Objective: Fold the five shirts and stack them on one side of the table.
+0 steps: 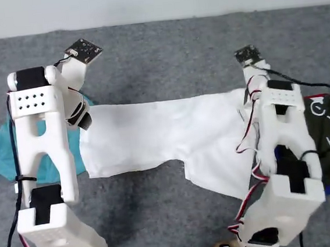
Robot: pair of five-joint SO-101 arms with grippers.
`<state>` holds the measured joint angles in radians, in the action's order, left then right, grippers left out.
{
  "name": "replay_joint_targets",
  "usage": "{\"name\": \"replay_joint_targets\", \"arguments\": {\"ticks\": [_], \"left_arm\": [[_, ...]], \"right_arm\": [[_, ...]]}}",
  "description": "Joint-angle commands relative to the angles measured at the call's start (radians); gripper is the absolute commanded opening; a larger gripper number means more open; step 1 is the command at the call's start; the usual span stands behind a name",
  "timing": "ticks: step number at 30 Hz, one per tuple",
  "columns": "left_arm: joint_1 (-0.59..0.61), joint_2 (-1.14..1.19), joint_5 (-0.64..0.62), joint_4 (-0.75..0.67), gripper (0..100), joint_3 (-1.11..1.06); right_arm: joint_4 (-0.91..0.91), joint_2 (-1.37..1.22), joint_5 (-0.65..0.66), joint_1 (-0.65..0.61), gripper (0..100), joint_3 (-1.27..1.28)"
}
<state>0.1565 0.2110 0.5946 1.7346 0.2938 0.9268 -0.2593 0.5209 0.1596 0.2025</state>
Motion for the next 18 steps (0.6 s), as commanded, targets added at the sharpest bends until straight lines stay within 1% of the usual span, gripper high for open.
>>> {"name": "replay_joint_targets", "arguments": {"ticks": [1, 3, 4, 6, 11, 14, 16, 18], "left_arm": [[-0.011, -0.057, -0.006, 0.020, 15, -0.033], [-0.003, -0.058, -0.006, 0.020, 15, -0.062], [-0.003, -0.058, -0.006, 0.020, 15, -0.074], [-0.006, -0.058, -0.006, 0.018, 15, -0.087], [-0.044, -0.049, -0.006, 0.018, 15, -0.090], [-0.081, -0.048, -0.006, 0.017, 15, -0.093], [-0.080, -0.048, -0.006, -0.020, 15, -0.120], [-0.044, -0.048, -0.006, -0.091, 15, -0.180]], "right_arm": [[0.005, -0.050, 0.014, 0.018, 12.7, -0.043], [0.007, -0.058, -0.006, 0.021, 19.5, -0.048], [0.008, -0.058, -0.015, 0.021, 21.4, -0.052], [0.038, -0.038, -0.018, 0.021, 21.7, -0.072], [0.255, 0.067, -0.023, 0.012, 21.7, -0.157], [0.341, 0.133, -0.023, 0.012, 21.7, -0.184], [0.378, 0.174, -0.025, 0.010, 21.7, -0.187], [0.415, 0.213, -0.025, 0.004, 21.7, -0.187]]}}
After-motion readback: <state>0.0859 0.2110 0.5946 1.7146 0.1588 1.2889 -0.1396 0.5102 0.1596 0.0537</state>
